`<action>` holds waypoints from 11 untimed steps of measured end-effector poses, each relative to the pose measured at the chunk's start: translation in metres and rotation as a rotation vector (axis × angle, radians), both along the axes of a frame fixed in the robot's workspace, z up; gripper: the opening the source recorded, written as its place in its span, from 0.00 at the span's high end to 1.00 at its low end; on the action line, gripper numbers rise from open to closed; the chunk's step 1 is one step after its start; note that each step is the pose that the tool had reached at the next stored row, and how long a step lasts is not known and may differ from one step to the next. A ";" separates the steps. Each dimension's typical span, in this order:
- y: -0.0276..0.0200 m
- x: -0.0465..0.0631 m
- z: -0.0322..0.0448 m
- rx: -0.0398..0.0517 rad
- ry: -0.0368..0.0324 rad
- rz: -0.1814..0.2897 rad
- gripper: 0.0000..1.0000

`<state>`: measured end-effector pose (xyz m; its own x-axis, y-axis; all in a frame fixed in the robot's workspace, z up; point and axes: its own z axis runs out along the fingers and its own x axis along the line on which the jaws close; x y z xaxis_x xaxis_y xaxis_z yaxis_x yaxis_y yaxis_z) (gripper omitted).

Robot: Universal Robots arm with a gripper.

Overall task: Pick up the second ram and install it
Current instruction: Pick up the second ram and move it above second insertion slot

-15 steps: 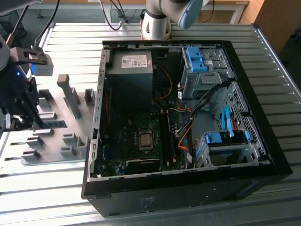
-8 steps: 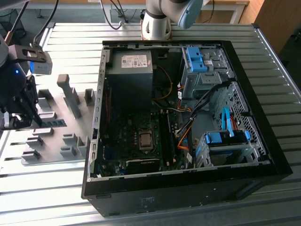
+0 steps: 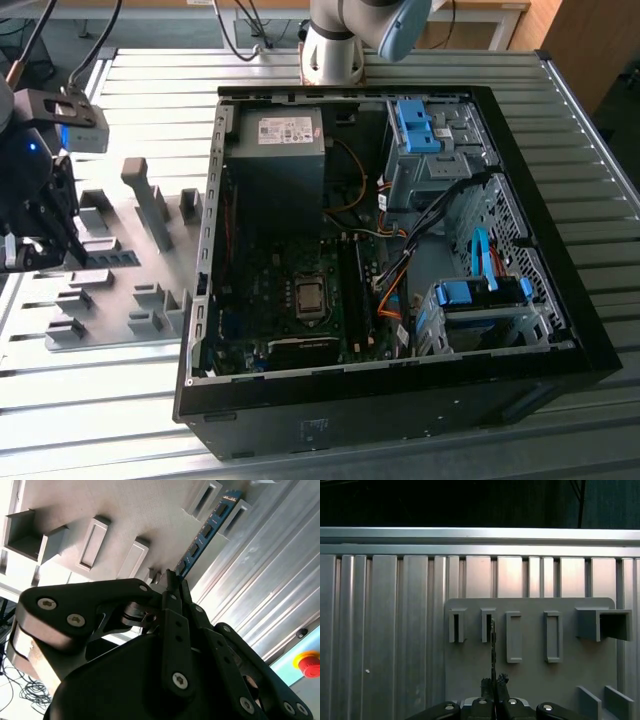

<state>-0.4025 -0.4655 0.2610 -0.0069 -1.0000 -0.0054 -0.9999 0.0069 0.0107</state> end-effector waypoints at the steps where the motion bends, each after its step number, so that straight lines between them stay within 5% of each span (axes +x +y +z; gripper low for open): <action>1: 0.0000 0.000 0.0006 0.0000 0.0000 0.000 0.86; 11: 0.0000 0.000 0.0064 0.0000 0.0000 0.000 0.86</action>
